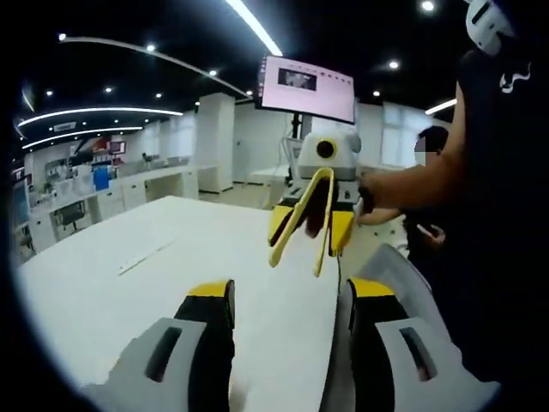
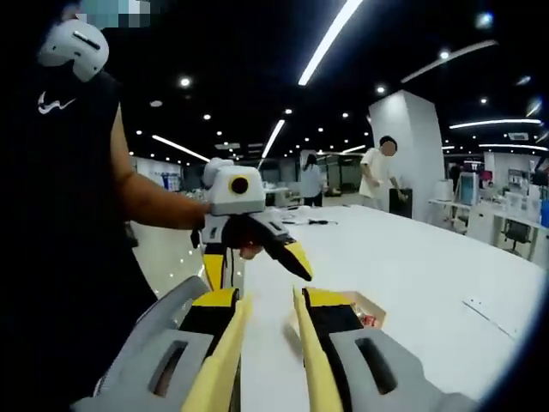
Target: Place the target food into the container with the food tongs after gripping and lifting it, then release it inside without dropping or visibly crushing the food.
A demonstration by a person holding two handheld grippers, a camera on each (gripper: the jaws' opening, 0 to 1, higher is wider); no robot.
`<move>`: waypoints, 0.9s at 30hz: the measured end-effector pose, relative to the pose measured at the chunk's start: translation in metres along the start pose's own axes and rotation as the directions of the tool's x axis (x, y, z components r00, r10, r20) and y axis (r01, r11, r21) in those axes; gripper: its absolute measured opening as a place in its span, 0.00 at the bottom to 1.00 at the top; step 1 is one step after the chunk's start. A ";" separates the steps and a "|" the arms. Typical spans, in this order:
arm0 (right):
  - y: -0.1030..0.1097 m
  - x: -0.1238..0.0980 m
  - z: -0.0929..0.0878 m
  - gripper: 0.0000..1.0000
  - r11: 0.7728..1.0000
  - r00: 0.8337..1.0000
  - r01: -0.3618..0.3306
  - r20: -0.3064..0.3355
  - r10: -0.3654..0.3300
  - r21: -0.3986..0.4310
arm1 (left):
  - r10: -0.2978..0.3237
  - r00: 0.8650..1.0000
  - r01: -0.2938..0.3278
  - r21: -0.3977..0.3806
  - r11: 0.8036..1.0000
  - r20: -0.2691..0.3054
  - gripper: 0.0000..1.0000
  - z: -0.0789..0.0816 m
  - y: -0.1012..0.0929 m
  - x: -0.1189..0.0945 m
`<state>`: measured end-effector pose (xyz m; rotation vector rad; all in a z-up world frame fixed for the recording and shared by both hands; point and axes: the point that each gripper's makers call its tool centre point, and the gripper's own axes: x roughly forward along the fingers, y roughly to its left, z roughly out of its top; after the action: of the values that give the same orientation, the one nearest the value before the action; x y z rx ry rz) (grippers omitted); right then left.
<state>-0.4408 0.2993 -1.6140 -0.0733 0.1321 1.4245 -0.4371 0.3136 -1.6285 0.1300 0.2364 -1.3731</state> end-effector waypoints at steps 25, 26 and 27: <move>0.003 0.012 0.001 0.26 0.999 0.999 -0.040 0.008 0.040 0.031 | -0.024 1.000 0.024 0.061 0.998 0.005 0.18 0.007 -0.004 0.005; 0.003 0.012 0.000 0.25 0.999 0.999 -0.037 0.005 0.037 0.035 | -0.021 1.000 0.021 0.064 0.998 0.000 0.16 0.006 -0.004 0.005; 0.003 0.013 0.000 0.24 0.999 0.999 -0.035 0.003 0.035 0.039 | -0.016 1.000 0.017 0.065 0.998 -0.006 0.13 0.006 -0.004 0.005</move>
<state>-0.4423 0.3123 -1.6155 -0.0374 0.1598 1.4562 -0.4394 0.3070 -1.6239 0.1866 0.1973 -1.3975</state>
